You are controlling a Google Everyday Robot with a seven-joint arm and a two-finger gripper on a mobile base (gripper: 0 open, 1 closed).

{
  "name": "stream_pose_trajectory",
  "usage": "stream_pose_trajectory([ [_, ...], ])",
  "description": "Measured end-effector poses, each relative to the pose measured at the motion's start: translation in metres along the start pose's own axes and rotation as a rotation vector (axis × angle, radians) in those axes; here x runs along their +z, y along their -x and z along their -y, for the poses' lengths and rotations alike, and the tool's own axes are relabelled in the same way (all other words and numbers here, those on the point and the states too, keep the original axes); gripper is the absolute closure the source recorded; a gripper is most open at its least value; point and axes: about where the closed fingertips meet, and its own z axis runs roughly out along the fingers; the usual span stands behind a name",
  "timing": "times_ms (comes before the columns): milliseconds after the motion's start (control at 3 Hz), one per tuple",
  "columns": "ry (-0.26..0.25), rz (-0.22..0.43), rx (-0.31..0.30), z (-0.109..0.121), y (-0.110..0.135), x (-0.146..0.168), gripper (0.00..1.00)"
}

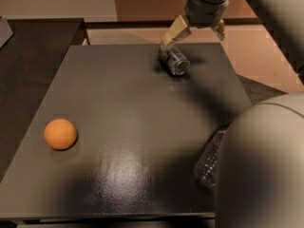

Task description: Place 7up can upright

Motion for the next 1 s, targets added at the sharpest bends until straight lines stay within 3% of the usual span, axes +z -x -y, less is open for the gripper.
stream_pose_trajectory([
  [1000,-0.019,0.005,-0.05,-0.026,0.029,0.027,0.0],
])
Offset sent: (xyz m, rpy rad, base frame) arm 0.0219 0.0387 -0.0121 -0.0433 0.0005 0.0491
